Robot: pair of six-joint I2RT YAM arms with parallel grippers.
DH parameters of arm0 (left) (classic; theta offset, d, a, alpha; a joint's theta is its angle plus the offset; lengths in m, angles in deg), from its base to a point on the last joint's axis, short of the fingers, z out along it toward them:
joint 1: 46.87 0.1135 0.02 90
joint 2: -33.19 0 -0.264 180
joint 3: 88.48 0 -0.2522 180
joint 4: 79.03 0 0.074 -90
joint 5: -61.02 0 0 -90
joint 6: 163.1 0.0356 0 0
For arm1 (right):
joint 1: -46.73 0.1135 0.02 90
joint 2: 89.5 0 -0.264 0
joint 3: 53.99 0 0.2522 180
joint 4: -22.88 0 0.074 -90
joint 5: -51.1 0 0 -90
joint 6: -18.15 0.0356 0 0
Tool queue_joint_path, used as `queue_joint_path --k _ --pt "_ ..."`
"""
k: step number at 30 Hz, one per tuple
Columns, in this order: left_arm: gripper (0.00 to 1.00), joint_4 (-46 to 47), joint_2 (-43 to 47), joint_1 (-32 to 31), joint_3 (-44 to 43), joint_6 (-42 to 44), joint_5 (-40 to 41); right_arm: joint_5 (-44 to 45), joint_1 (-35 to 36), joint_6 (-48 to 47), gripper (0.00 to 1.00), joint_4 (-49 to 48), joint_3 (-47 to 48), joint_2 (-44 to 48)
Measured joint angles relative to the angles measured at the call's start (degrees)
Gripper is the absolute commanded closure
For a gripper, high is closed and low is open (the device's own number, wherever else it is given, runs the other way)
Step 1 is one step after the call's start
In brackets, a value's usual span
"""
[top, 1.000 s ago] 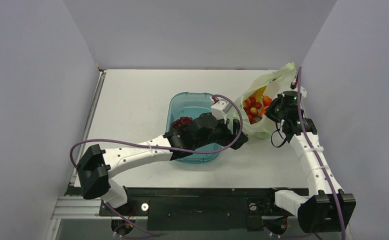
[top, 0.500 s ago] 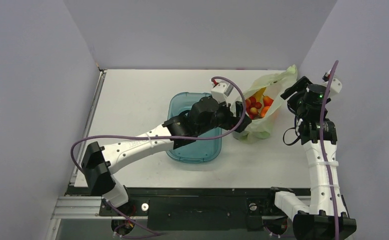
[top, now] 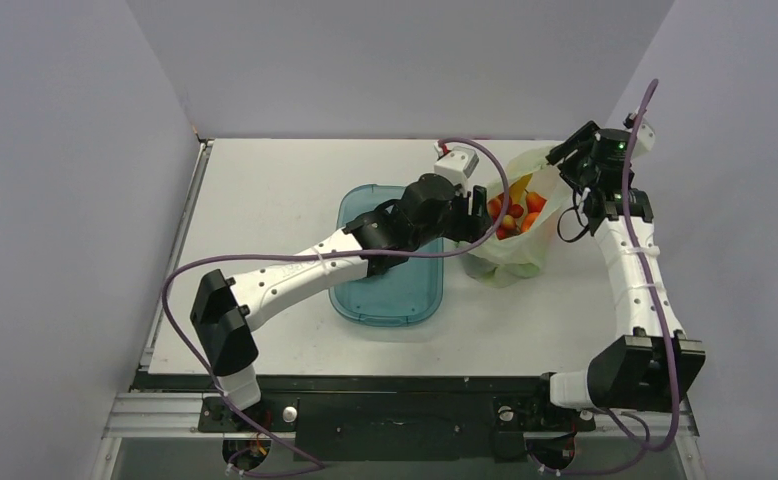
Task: Take the fake fruits out of the plastic bag
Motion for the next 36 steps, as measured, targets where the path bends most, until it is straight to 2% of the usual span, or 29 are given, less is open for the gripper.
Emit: queue_joint_path --k 1,2,3,4,6,7,8,9,10,11,13,17,22,26,29,31,32,33,35,36 --pt "0.58 -0.37 -0.50 0.24 -0.37 0.46 -0.09 -0.72 0.02 0.04 0.36 -0.63 0.68 -1.66" --pt "0.62 -0.70 -1.07 0.37 -0.74 0.81 -0.26 -1.16 0.13 0.04 0.36 -1.22 1.40 -3.17" --pt "0.72 -0.87 -1.49 0.52 -0.94 1.01 -0.55 -1.57 0.28 0.04 0.36 -1.57 2.19 -4.52" --pt "0.76 -1.01 -1.88 0.59 -1.03 1.22 -0.83 -1.90 0.33 0.04 0.37 -1.68 3.02 -5.60" --pt "0.85 -1.60 -2.38 0.81 -1.03 1.62 -1.70 -2.16 0.39 0.04 0.44 -1.90 5.25 -8.00" --pt "0.96 -1.75 -2.54 0.85 -1.03 1.77 -2.29 -2.10 0.46 0.07 0.49 -2.05 6.34 -9.11" --pt "0.99 -1.73 -2.62 0.92 -1.01 1.84 -2.91 -1.97 0.63 0.22 0.53 -2.21 7.39 -10.05" --pt "1.00 -1.51 -2.64 0.94 -0.94 1.73 -3.54 -1.77 0.76 0.35 0.67 -2.45 8.11 -10.78" --pt "1.00 -1.16 -2.64 0.94 -0.79 1.66 -4.04 -1.44 0.87 0.74 0.75 -2.78 9.09 -11.65" --pt "1.00 -0.39 -2.64 0.94 -0.42 1.66 -4.81 -0.96 1.27 1.11 0.89 -3.45 10.03 -12.59" --pt "1.00 1.16 -2.64 0.90 0.85 1.20 -6.01 0.13 1.88 2.12 1.00 -4.85 12.04 -14.69" --pt "1.00 4.35 -2.64 0.42 5.75 -0.11 -7.45 1.38 3.54 4.74 1.00 -5.03 21.27 -21.81" --pt "1.00 8.22 -2.64 -1.70 13.44 -3.17 -6.91 5.09 6.03 6.93 1.00 -2.54 42.38 -35.19" --pt "1.00 10.88 -2.64 -4.96 17.42 -5.09 -5.16 7.50 7.06 8.52 1.00 -0.72 50.66 -41.09" --pt "1.00 11.82 -2.64 -6.71 17.70 -5.73 -4.96 6.99 7.08 8.68 0.81 0.22 51.15 -41.97" --pt "0.95 12.55 -2.49 -6.97 17.64 -6.32 -4.94 5.49 7.04 7.63 0.60 1.84 51.01 -41.99" --pt "0.86 12.61 -2.29 -6.80 17.64 -6.69 -4.83 4.92 7.04 7.04 0.56 2.49 50.69 -41.70" --pt "0.80 12.59 -2.05 -6.47 17.66 -6.95 -4.79 4.24 7.04 5.84 0.47 2.75 49.11 -40.98" --pt "0.61 12.85 -0.98 -5.73 18.01 -7.37 -4.81 3.17 7.02 3.28 0.39 4.22 43.67 -37.77" --pt "0.58 13.05 -0.11 -5.53 18.45 -7.26 -4.81 2.78 6.97 1.99 0.37 5.11 40.59 -35.76"
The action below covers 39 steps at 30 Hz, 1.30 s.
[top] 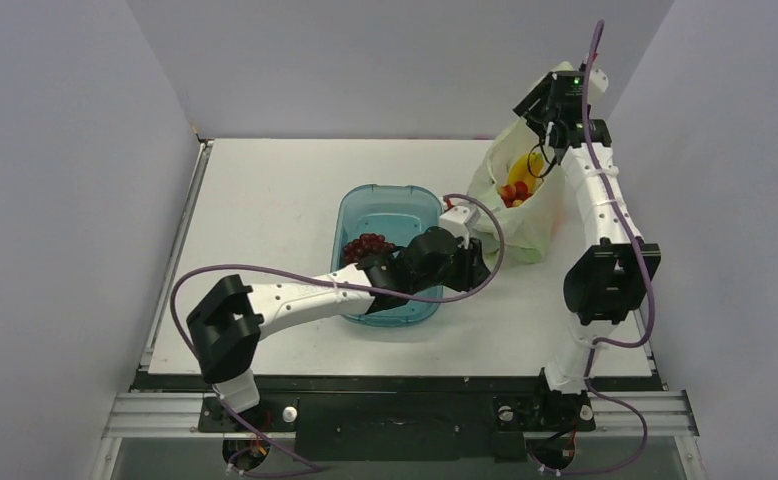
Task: Take the fake fruits out of the plastic bag
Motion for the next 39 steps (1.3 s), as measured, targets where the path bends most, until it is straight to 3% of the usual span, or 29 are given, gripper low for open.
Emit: queue_joint_path --k 3,9,14,18,20,27,33,39 --pt "0.49 0.37 4.17 0.76 1.88 -0.13 -0.24 -1.53 -0.31 -3.67 0.32 3.34 -8.76 7.04" --pt "0.44 0.26 11.89 1.88 2.12 0.44 -2.58 -3.26 1.01 -8.20 0.32 4.52 -22.99 24.35" --pt "0.44 -2.82 15.80 4.74 0.70 1.38 -5.25 -7.39 4.11 -9.49 0.36 -1.49 -38.14 36.54" --pt "0.43 -6.29 16.31 7.52 -2.58 2.21 -7.48 -10.08 5.92 -10.12 0.55 -5.31 -46.16 35.89" --pt "0.43 -7.85 16.28 8.72 -3.80 2.49 -8.57 -10.75 6.80 -10.49 0.59 -5.97 -49.92 33.81" --pt "0.43 -11.08 11.47 12.59 -8.68 3.58 -12.94 -11.34 11.45 -9.22 0.63 -9.49 -69.72 36.48" --pt "0.42 -13.14 0.22 13.62 -14.91 5.20 -13.16 -12.41 12.55 -7.52 0.56 -8.31 -83.41 49.66" --pt "0.42 -13.18 -10.80 13.66 -21.90 5.27 -13.53 -7.39 12.52 -7.32 0.38 -2.14 -81.26 65.77"
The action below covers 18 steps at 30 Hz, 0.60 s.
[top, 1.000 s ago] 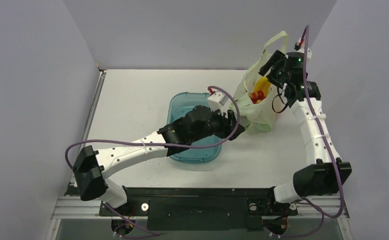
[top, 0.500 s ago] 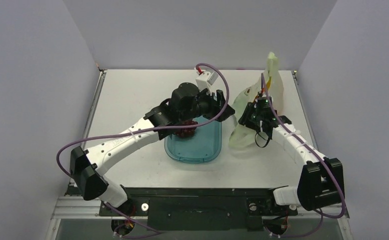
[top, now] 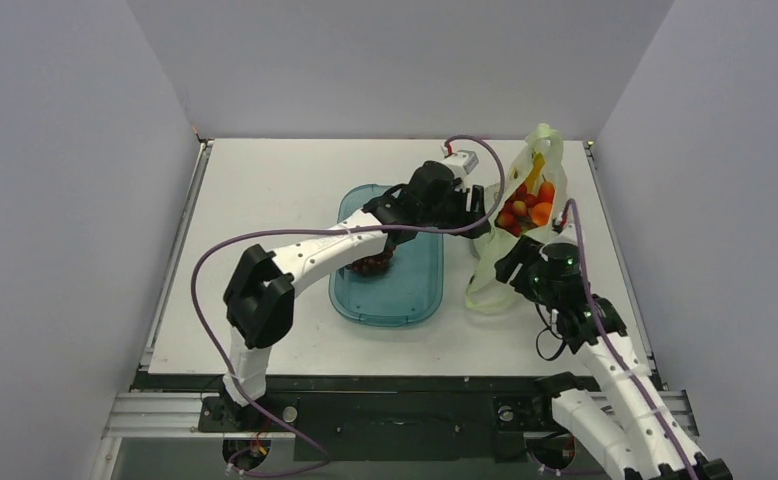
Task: Take the fake fruits out of the plastic bag
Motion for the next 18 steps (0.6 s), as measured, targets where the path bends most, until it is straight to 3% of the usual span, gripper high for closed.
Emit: queue_joint_path --k 4,9,18 --pt "0.42 0.68 -5.49 -0.02 -3.56 -0.02 -0.96 8.50 -1.01 1.25 0.31 4.81 5.49 5.73" --pt "0.42 0.59 -11.50 -0.09 -10.05 0.26 -1.70 14.12 -5.97 2.08 0.31 5.66 8.24 6.95" --pt "0.42 -2.01 -21.11 -0.09 -23.61 1.16 -1.79 7.43 -10.71 1.81 0.32 -3.63 7.45 -9.03"
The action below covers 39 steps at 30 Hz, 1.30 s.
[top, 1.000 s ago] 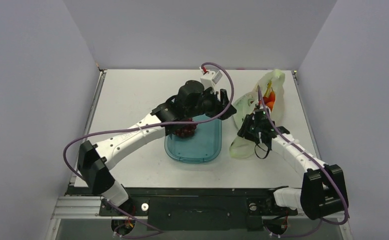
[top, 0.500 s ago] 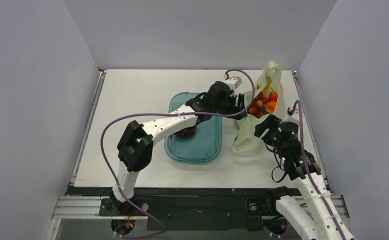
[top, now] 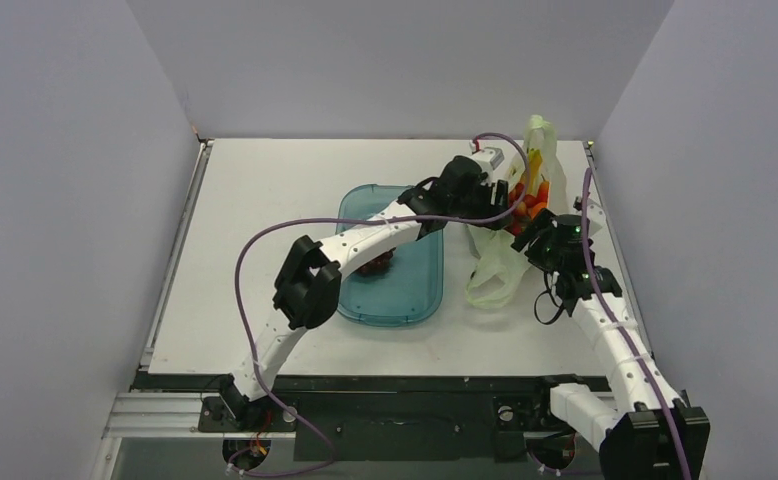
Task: Take the fake fruits out of the plastic bag
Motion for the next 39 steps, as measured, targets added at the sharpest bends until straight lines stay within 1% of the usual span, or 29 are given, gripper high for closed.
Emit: queue_joint_path --k 2,4,5,6,7,8,9,10,11,12,13,15,17,19,23,25,26,27,28,29,30,31,33,36,39 --pt "0.44 -0.81 -1.40 0.04 -0.70 0.07 0.15 -1.07 0.04 -0.13 0.32 -2.25 -0.33 -3.17" --pt "0.53 -1.75 -2.89 0.13 -1.22 0.09 0.22 -1.44 0.09 -0.37 0.37 -4.22 -0.39 -5.75" --pt "0.69 -2.10 -3.43 0.17 -1.29 0.04 0.22 -1.53 0.09 -0.46 0.42 -5.16 -0.46 -6.95" --pt "0.76 -2.71 -3.98 0.28 -1.44 0.17 0.24 -1.51 0.09 -0.48 0.46 -5.92 -0.61 -7.82" --pt "0.91 -3.30 -4.48 0.42 -1.55 0.20 0.33 -1.33 0.11 -0.44 0.53 -6.69 -0.92 -8.79" --pt "0.96 -3.85 -4.79 0.57 -1.64 0.35 0.55 -1.07 0.11 -0.42 0.57 -7.19 -1.38 -9.51" --pt "1.00 -4.44 -4.92 0.70 -1.75 0.35 0.87 -0.59 0.11 -0.39 0.70 -7.41 -1.81 -9.92" --pt "1.00 -5.38 -4.92 0.92 -1.84 1.09 1.29 0.24 0.11 -0.02 0.80 -7.52 -2.62 -10.21" --pt "1.00 -5.88 -4.92 1.11 -1.97 1.53 1.75 1.07 0.11 -0.02 0.96 -7.34 -3.23 -10.21" --pt "1.00 -6.38 -4.92 1.31 -2.43 2.19 2.64 2.21 0.11 0.31 1.00 -6.93 -4.09 -9.97" --pt "1.00 -6.56 -4.90 1.53 -2.49 2.45 3.06 3.48 0.09 0.55 1.00 -6.29 -5.01 -9.55" --pt "1.00 -6.78 -4.35 1.97 -2.08 3.30 4.55 5.57 -0.33 1.27 1.00 -4.48 -6.84 -7.43" --pt "1.00 -6.71 -2.05 2.40 0.92 3.85 6.62 7.52 -1.62 1.79 1.00 -1.75 -8.70 -3.13" --pt "1.00 -6.45 1.40 2.67 5.44 4.15 8.46 9.01 -2.99 2.12 1.00 0.70 -9.64 1.42" --pt "1.00 -2.82 12.24 2.99 19.02 3.63 10.99 10.27 -5.11 2.40 0.99 4.07 -10.19 8.87" --pt "1.00 -1.16 15.98 3.02 22.84 3.13 11.06 10.23 -5.42 2.34 0.88 5.22 -10.16 10.45" --pt "0.93 -0.57 17.27 3.02 23.76 2.93 10.93 10.05 -5.42 2.10 0.78 5.88 -10.14 10.75" --pt "0.90 -0.24 17.88 3.02 23.87 2.78 10.38 9.88 -5.40 1.88 0.74 6.60 -9.99 11.02" --pt "0.80 -0.04 18.03 2.99 23.56 2.71 9.77 9.49 -5.31 1.42 0.67 7.37 -9.75 11.02" --pt "0.75 0.09 18.03 3.02 23.02 2.56 9.05 9.14 -5.01 0.81 0.65 8.15 -9.33 11.23" --pt "0.66 0.11 17.99 3.04 22.64 2.38 8.17 8.98 -4.76 0.44 0.60 8.83 -8.92 11.61" --pt "0.61 0.13 17.99 3.04 22.51 2.12 7.43 9.01 -4.11 -0.09 0.58 9.77 -8.20 12.31" --pt "0.58 0.31 18.03 3.04 22.49 1.42 5.92 9.01 -2.25 -0.87 0.55 10.95 -6.56 14.14" --pt "0.55 0.39 18.45 3.04 22.75 0.59 4.24 9.79 1.73 -1.57 0.49 13.00 -2.27 16.92" --pt "0.52 0.09 20.70 3.04 23.89 0.15 2.99 10.47 5.07 -2.49 0.48 13.81 3.50 17.20"
